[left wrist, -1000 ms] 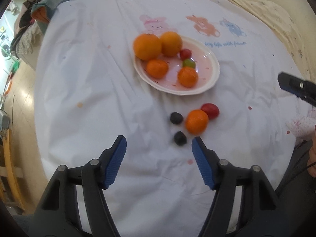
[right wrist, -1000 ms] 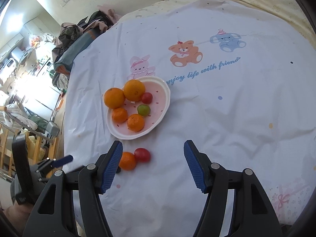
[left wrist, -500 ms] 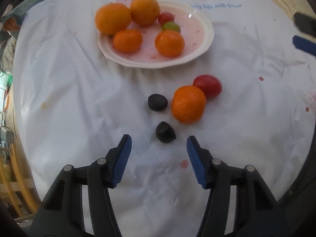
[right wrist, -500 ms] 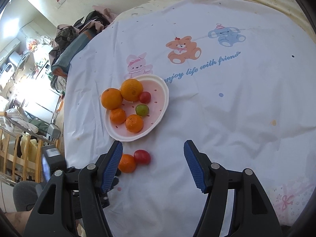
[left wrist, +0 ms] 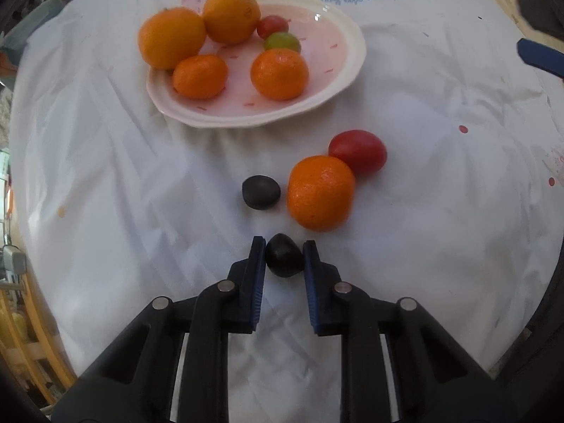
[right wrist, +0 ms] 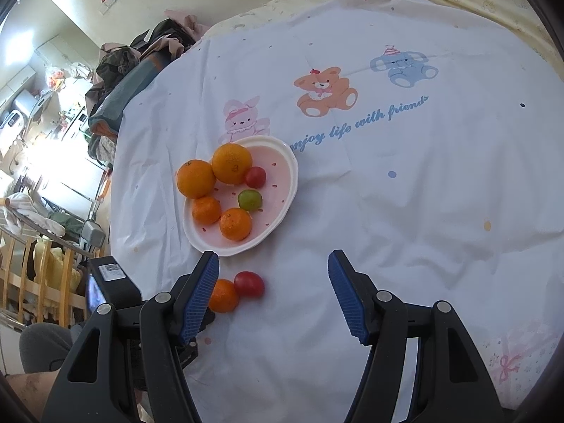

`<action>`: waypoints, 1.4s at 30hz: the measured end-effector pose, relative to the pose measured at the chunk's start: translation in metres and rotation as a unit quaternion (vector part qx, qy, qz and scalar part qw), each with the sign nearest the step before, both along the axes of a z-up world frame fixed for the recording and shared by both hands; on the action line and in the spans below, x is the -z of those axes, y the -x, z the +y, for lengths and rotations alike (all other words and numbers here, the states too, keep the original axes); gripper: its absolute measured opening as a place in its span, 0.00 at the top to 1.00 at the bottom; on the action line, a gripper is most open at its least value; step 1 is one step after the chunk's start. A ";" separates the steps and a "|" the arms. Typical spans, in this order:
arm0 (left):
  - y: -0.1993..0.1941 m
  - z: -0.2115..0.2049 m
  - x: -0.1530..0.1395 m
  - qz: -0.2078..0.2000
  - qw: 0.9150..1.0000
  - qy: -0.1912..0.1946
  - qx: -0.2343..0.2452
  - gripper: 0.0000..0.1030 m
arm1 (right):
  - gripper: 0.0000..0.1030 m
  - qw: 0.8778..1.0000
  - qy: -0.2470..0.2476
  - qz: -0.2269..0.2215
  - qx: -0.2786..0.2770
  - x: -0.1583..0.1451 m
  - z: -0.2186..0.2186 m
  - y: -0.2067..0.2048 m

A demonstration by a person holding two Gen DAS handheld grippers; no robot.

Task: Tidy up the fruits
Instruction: 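Grasp a small dark plum with the left gripper, then grasp the mandarin with the right gripper while the left gripper holds the plum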

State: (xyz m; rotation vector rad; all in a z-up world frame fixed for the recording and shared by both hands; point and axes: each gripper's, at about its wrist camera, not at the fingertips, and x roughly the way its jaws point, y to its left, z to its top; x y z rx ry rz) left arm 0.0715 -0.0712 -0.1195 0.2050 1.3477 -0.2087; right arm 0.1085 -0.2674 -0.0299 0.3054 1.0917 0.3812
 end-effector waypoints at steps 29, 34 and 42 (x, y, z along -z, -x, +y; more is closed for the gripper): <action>0.003 0.081 -0.090 -0.103 0.983 0.043 -0.145 0.83 | 0.35 0.999 0.041 0.019 -0.030 0.017 0.025 0.004; 0.003 0.081 -0.086 -0.104 0.983 0.024 -0.148 0.83 | 0.35 0.997 0.017 0.053 -0.043 0.033 0.037 0.005; 0.000 0.094 -0.075 -0.078 0.981 0.024 -0.178 0.83 | 0.36 0.980 -0.081 0.170 -0.071 0.084 0.071 -0.005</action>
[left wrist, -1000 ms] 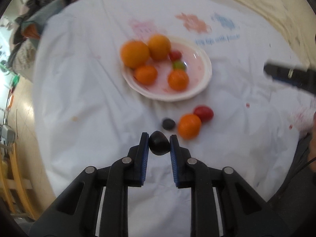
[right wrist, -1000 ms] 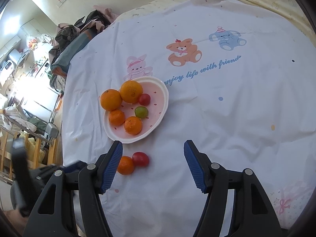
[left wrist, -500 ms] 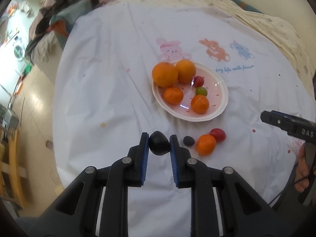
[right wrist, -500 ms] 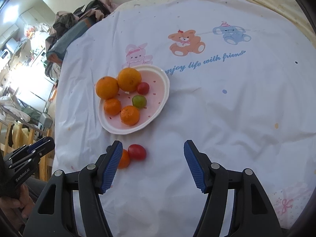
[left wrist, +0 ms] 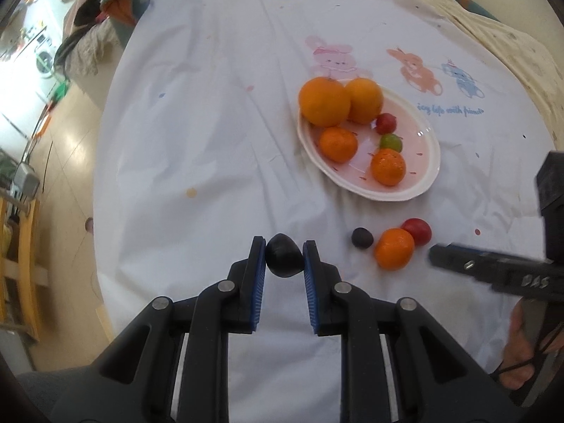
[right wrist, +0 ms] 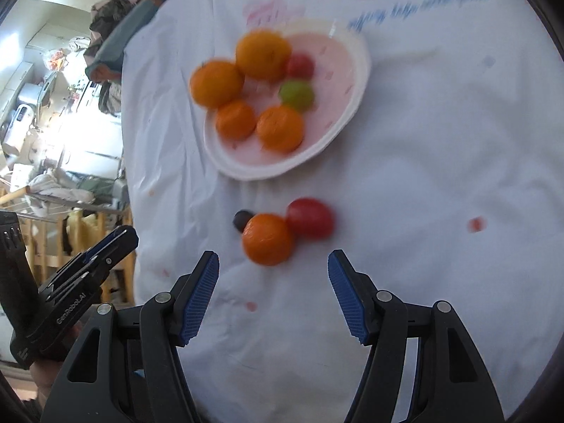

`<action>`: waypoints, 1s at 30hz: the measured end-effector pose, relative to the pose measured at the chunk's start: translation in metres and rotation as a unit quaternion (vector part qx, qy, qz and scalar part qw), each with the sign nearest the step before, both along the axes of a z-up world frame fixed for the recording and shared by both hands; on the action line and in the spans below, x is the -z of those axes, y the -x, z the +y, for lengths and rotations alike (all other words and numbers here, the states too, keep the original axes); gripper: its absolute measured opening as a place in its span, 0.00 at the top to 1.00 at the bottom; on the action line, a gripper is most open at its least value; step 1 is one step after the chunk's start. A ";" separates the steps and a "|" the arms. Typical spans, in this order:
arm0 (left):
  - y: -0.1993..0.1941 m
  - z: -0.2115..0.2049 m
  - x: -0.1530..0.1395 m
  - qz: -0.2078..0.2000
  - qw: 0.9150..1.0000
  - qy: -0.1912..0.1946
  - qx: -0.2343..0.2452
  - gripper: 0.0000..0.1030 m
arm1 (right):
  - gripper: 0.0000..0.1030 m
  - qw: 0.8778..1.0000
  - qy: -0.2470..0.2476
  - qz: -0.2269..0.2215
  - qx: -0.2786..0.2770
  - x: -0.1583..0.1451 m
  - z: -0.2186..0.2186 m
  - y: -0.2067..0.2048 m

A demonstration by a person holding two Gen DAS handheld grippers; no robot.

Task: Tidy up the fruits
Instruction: 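Grasp the mandarin with the right gripper while the left gripper holds the plum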

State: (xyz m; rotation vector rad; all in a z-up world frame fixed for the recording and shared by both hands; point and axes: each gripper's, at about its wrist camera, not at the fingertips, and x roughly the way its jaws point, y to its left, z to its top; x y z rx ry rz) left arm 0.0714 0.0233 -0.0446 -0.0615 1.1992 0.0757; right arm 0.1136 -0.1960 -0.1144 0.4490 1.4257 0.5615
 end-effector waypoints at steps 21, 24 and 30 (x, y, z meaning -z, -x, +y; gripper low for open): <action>-0.005 -0.006 0.000 -0.007 1.000 -0.003 0.007 0.83 | 0.58 1.000 0.023 0.015 -0.013 0.021 0.021 0.006; -0.004 -0.006 0.001 -0.007 1.000 -0.009 0.010 0.83 | 0.58 1.000 0.020 0.007 -0.012 0.011 0.016 0.014; -0.002 -0.004 0.004 -0.007 1.000 -0.020 0.010 0.83 | 0.58 1.000 0.009 -0.023 -0.008 -0.016 0.002 0.028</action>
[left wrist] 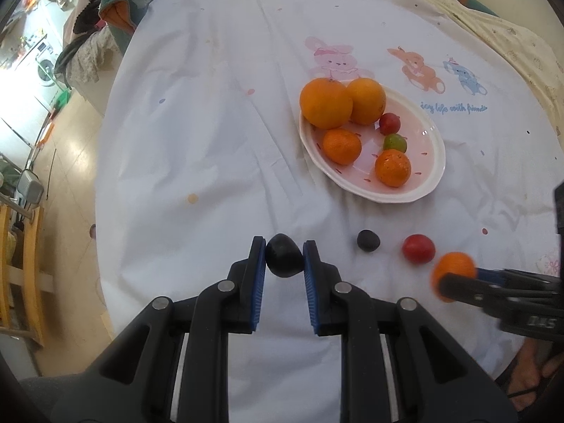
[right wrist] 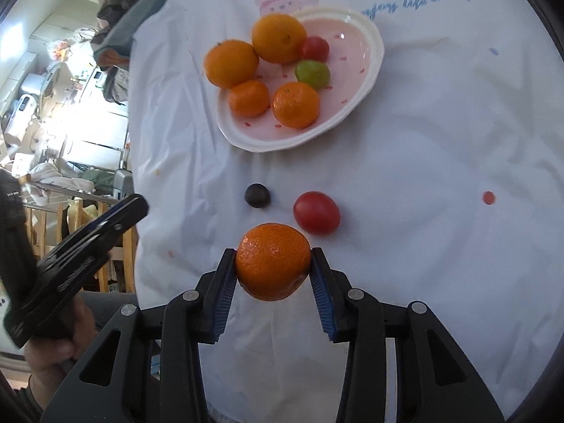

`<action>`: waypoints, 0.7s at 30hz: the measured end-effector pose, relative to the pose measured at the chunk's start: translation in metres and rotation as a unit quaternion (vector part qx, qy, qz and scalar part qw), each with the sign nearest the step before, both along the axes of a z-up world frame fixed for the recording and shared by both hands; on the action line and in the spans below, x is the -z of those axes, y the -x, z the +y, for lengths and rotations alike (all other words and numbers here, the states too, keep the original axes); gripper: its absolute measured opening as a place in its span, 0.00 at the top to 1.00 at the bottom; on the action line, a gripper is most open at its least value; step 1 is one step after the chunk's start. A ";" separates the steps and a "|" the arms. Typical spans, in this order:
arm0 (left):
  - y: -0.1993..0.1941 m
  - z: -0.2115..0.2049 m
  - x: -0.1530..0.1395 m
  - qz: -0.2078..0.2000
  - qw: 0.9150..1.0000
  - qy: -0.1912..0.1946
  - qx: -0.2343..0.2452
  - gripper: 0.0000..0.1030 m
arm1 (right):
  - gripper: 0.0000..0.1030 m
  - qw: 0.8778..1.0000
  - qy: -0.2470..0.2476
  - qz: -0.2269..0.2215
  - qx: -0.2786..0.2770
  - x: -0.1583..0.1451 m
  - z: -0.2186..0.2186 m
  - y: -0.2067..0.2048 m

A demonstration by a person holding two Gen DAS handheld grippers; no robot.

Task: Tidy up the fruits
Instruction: 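Grasp the mandarin with the right gripper while the left gripper holds the plum, then carry the plum and mandarin over the plate with both grippers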

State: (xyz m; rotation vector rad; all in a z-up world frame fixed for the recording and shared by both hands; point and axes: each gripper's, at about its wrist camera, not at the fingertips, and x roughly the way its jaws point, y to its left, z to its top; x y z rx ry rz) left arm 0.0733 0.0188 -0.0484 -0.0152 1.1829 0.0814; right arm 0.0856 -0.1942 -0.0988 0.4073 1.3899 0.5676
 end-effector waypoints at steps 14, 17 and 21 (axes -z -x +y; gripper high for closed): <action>0.010 0.008 -0.016 -0.039 0.999 0.032 -0.014 0.83 | 0.58 0.991 0.002 -0.131 0.021 -0.077 -0.051 0.005; 0.006 0.007 -0.025 -0.054 0.998 0.038 -0.015 0.83 | 0.58 0.989 -0.007 -0.144 0.037 -0.084 -0.060 -0.003; -0.006 0.008 -0.030 -0.064 0.997 0.038 -0.014 0.83 | 0.58 0.987 -0.028 -0.146 0.060 -0.087 -0.073 -0.020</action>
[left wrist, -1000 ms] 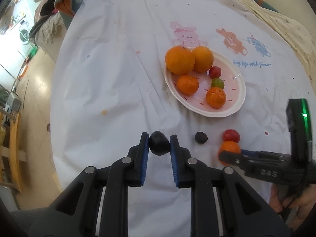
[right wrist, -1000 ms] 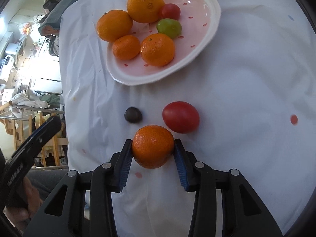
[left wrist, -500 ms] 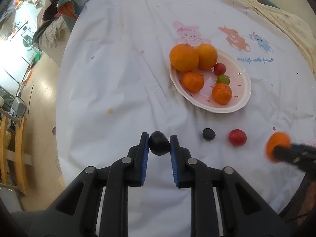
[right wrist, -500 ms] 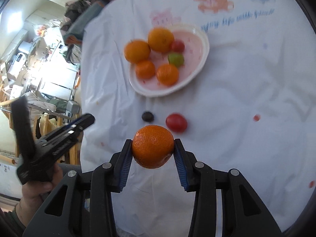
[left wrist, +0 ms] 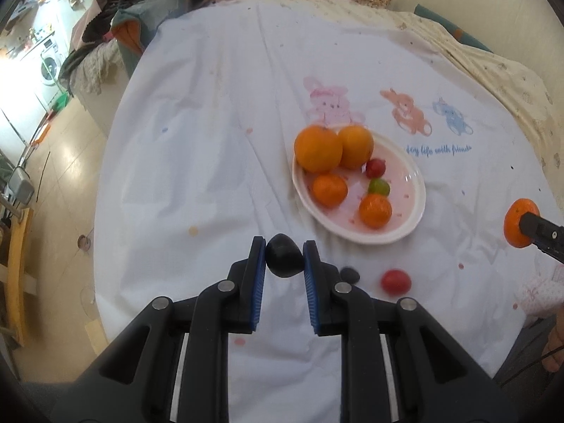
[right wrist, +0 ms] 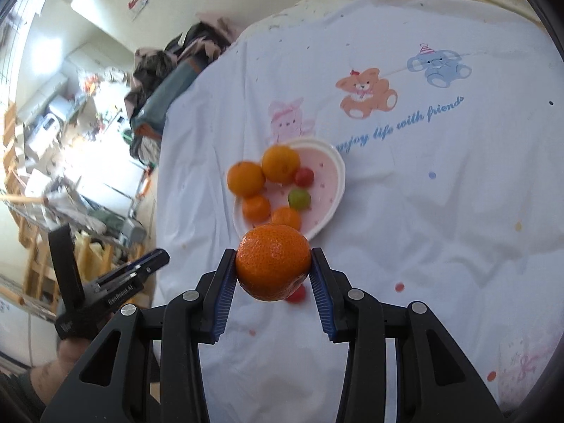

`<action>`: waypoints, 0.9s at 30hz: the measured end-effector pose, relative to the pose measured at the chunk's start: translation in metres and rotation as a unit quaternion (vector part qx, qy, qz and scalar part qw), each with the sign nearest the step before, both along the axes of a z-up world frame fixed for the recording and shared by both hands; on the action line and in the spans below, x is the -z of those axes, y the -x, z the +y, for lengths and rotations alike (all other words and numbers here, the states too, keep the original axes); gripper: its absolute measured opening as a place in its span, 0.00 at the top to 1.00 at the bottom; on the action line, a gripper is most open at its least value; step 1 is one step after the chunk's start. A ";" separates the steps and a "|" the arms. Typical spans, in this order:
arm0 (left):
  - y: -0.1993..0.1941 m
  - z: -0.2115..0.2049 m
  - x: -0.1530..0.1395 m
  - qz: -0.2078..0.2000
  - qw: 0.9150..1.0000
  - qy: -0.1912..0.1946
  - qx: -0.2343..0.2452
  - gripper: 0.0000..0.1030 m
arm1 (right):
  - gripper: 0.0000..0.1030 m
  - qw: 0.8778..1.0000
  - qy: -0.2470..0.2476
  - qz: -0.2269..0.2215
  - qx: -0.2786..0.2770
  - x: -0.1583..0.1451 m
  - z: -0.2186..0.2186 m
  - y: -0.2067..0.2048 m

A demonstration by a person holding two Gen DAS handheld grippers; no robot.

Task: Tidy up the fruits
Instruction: 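Carry the plum and mandarin over the plate with both grippers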

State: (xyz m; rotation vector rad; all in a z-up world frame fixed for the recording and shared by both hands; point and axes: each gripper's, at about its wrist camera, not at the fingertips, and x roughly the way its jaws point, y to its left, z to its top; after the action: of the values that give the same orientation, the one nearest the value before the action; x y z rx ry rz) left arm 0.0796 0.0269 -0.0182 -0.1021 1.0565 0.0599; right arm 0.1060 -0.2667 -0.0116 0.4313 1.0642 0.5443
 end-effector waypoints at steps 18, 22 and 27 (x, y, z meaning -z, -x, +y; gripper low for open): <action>-0.075 -0.023 0.013 -0.004 0.999 -0.025 0.034 0.83 | 0.58 1.000 0.024 0.004 0.017 0.022 0.010 -0.080; -0.089 -0.023 0.024 0.008 0.999 -0.021 0.031 0.83 | 0.58 0.999 0.025 0.017 0.016 0.035 0.015 -0.098; -0.101 -0.032 0.039 0.027 0.998 -0.004 0.057 0.83 | 0.58 0.999 0.037 0.033 0.003 0.052 0.026 -0.116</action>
State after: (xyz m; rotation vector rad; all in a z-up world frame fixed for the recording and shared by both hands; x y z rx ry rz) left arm 0.1810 -0.0051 -0.0573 -0.0336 1.1152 -0.0368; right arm 0.2224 -0.2402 -0.0639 0.3899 1.1416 0.4874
